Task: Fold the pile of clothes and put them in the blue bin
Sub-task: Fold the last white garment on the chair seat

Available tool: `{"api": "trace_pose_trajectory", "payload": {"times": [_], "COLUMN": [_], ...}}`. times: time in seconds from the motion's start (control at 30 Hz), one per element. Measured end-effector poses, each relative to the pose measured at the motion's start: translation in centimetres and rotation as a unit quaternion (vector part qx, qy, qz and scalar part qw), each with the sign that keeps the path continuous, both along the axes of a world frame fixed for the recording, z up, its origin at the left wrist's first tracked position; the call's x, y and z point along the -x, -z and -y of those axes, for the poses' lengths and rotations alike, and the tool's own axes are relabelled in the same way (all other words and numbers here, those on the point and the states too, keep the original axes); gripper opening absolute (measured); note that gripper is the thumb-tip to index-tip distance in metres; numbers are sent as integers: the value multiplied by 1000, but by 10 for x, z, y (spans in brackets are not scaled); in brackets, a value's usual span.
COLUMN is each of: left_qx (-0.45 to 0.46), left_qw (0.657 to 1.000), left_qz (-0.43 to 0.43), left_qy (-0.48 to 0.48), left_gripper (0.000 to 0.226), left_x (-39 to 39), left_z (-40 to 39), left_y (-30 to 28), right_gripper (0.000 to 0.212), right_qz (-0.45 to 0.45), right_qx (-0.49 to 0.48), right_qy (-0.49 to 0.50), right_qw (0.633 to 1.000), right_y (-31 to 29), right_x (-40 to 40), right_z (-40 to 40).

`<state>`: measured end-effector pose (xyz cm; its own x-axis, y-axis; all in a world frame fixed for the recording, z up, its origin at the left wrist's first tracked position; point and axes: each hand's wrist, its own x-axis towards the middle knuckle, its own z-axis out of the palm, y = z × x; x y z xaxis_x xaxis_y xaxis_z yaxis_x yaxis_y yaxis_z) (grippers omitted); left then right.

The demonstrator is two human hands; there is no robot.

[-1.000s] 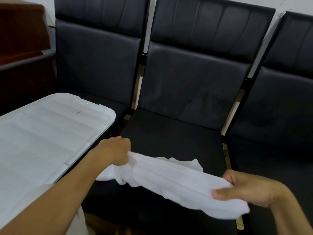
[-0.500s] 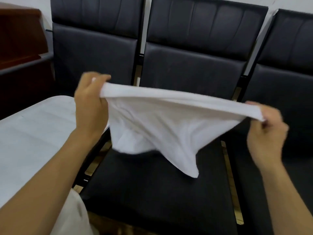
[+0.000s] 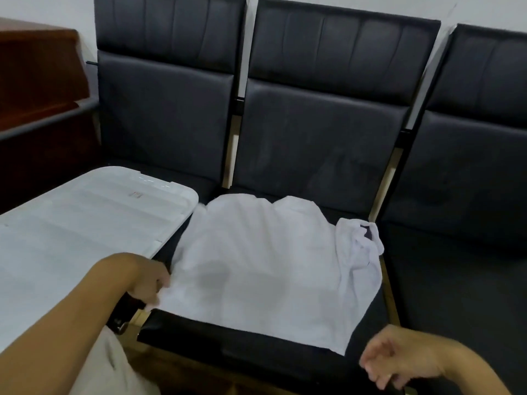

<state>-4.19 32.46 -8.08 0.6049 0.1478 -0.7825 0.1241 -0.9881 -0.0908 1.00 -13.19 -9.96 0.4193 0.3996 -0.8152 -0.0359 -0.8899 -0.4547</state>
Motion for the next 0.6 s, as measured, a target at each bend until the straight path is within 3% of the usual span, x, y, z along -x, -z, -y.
{"api": "trace_pose_trajectory", "payload": {"times": [0.07, 0.17, 0.27, 0.37, 0.43, 0.53, 0.6], "left_qx": [47, 84, 101, 151, 179, 197, 196], "left_qw": [996, 989, 987, 978, 971, 966, 965], "left_qz": [69, 122, 120, 127, 135, 131, 126], "left_qy": [-15, -6, 35, 63, 80, 102, 118], "left_gripper": [48, 38, 38, 37, 35, 34, 33], "left_x": [-10, -33, -58, -80, -88, -95, -102], "left_z": [10, 37, 79, 121, 142, 163, 176], "left_y": [-1, -1, 5, 9, 12, 17, 21], "right_gripper": [20, 15, 30, 38, 40, 45, 42], "right_qz": [97, 289, 344, 436, 442, 339, 267], "right_qx": [-10, -17, -33, -62, -93, -153, -209], "right_qy": [57, 188, 287, 295, 302, 381, 456], "right_qw": [994, 939, 893, 848, 840, 847, 823], "right_y": [15, 36, 57, 70, 76, 85, 90], "right_x": [-6, -29, -55, -83, -101, -121, -135], "right_z": [6, 12, 4, -13, -25, -38, -40]}}
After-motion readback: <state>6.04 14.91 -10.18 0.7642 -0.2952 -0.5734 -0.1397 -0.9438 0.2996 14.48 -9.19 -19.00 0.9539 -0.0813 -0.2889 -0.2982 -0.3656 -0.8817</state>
